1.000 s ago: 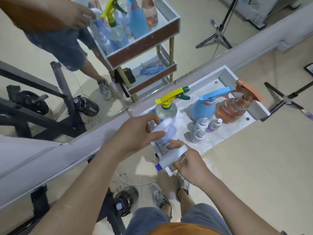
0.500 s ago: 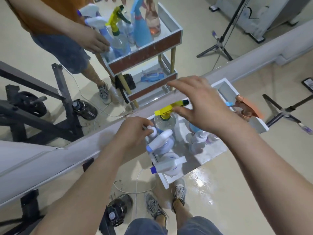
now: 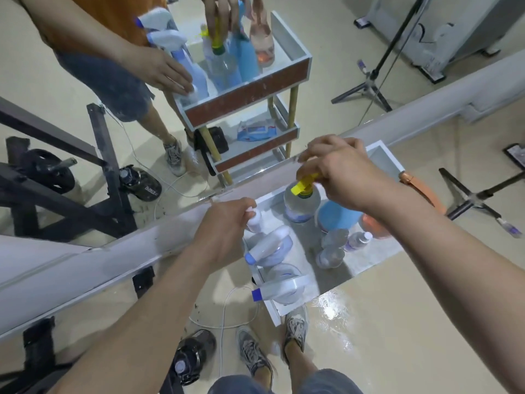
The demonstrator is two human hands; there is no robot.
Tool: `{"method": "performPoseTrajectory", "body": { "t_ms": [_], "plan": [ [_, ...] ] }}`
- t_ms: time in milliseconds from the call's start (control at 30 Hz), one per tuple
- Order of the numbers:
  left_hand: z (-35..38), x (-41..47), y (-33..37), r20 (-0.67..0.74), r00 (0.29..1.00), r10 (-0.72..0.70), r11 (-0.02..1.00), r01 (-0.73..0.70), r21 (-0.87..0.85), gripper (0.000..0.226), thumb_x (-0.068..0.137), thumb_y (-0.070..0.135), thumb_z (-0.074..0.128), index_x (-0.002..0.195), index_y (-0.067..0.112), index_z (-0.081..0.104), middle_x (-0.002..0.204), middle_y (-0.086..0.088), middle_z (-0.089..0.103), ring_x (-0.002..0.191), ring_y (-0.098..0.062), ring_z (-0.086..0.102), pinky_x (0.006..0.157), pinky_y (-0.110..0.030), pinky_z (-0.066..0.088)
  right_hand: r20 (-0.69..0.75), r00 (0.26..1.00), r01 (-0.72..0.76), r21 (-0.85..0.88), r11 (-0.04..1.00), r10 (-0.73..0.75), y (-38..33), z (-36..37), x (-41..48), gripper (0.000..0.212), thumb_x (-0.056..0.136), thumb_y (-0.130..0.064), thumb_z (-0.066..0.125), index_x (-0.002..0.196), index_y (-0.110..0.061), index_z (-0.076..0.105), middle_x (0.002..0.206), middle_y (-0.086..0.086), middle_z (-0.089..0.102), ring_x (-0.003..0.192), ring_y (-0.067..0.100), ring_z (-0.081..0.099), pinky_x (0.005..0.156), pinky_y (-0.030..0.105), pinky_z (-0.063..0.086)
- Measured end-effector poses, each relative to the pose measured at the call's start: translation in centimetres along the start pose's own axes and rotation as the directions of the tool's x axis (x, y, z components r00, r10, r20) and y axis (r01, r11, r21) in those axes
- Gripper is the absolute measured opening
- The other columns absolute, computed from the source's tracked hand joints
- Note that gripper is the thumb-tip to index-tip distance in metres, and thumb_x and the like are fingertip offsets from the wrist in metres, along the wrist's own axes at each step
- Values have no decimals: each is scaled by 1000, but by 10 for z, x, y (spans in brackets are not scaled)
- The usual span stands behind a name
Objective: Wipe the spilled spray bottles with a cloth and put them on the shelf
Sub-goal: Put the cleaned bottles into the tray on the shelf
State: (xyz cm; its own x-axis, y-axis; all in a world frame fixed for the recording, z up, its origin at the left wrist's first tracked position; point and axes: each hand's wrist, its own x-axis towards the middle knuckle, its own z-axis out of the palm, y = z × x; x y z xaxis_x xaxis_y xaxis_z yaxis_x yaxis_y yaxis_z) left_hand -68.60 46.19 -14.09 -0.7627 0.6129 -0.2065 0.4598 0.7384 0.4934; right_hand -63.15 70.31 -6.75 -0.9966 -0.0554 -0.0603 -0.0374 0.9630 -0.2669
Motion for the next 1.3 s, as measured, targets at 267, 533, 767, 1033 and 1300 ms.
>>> {"method": "performPoseTrajectory", "body": {
  "t_ms": [267,533,767,1033,1300],
  "plan": [
    [-20,21,28,-27,1000,13,999,-14,-37,14,90,21,66,99,17,75,85,2,71,78,-17,63,70,-24,44,182,970,179,-95,979,-159,-63,-3,-4,44,88,-16,64,128,-26,49,118,-4,63,119,21,46,90,43,26],
    [18,21,38,56,990,-132,957,142,-253,11,76,19,75,75,10,69,68,0,65,75,-23,66,57,-21,36,384,923,190,-415,890,-18,-72,30,32,18,89,-2,48,91,-19,55,61,-5,41,57,15,37,89,43,26],
    [-35,-9,39,354,920,-170,879,304,-369,38,80,51,60,86,15,69,79,6,67,79,-11,63,81,-42,56,442,896,290,-493,820,-51,-77,28,32,20,94,-8,48,82,-23,52,77,-5,51,90,21,54,109,48,21],
    [-28,-39,50,251,968,-13,975,-43,217,35,100,34,44,132,21,44,105,-12,68,99,-33,61,77,-38,47,532,839,15,182,983,-111,-42,-46,-28,32,98,-39,53,130,-45,55,134,-18,54,129,8,45,103,36,37],
    [-40,-23,54,178,983,-41,943,-21,333,32,98,30,48,128,18,46,111,-16,64,101,-38,59,81,-42,49,481,857,185,46,982,-184,-80,20,-95,44,89,-30,61,131,-36,47,121,-9,61,113,22,58,80,35,41]
  ]
}}
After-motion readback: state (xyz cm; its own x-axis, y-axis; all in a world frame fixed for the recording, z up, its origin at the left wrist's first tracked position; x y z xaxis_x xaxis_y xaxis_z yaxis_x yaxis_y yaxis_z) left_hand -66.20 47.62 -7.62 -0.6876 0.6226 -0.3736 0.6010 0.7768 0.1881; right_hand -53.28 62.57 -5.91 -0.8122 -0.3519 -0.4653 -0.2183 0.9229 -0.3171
